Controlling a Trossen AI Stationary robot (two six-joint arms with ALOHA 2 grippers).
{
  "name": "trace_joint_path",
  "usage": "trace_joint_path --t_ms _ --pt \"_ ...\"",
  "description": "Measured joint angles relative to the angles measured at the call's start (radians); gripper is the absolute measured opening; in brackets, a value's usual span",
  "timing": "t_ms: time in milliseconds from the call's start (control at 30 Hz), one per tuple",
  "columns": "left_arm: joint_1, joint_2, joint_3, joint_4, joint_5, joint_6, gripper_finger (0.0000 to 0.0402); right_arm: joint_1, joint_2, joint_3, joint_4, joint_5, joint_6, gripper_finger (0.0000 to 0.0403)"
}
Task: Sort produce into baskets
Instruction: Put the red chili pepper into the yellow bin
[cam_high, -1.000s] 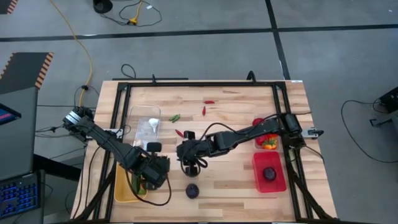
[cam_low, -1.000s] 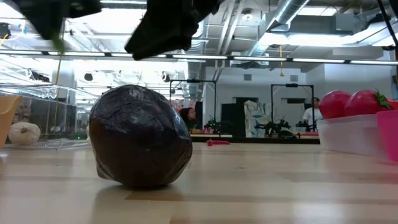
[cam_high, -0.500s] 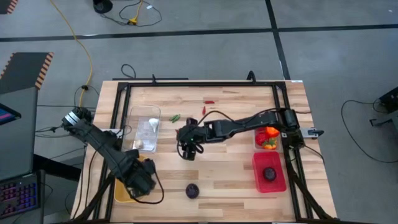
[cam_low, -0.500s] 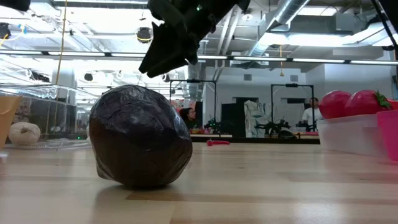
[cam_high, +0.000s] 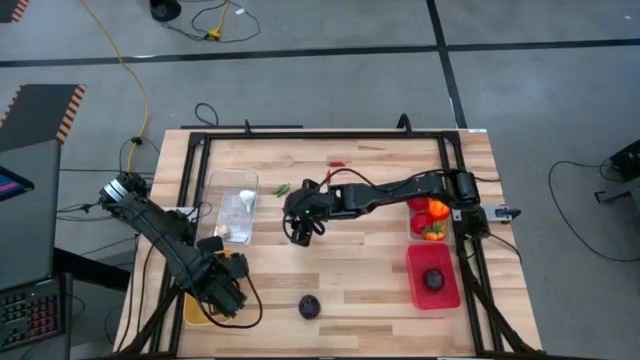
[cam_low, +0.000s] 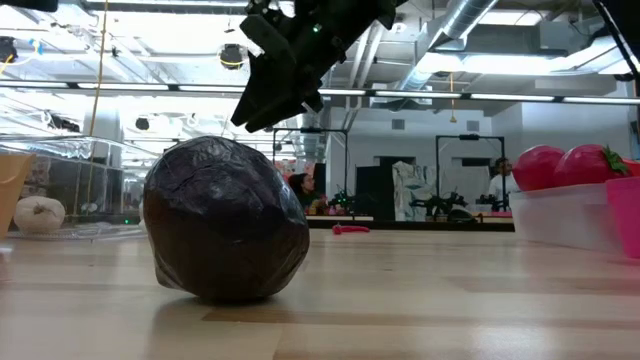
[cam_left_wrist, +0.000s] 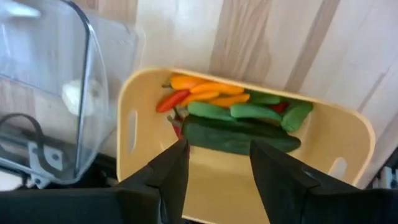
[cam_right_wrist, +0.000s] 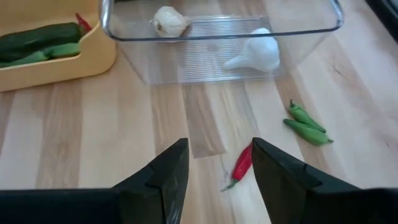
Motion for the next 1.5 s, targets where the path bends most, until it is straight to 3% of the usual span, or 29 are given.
trace_joint_path --t_ms 567,800,1200,1500 --pt "0.001 0.0 0.0 0.012 -0.058 0.026 0.0158 -0.069 0.263 -0.001 0.093 0.037 0.004 0.0188" --pt "0.001 0.0 0.0 0.011 -0.074 0.026 0.0158 -0.079 0.274 0.002 0.09 0.02 0.03 0.0166" --pt "0.0 0.0 0.0 0.012 -0.1 0.026 0.0158 -0.067 0.272 0.001 0.087 -0.019 0.026 0.0049" --pt "0.0 0.0 0.0 0.041 -0.23 0.082 0.0158 -0.024 0.209 -0.003 0.08 -0.144 0.026 0.0057"
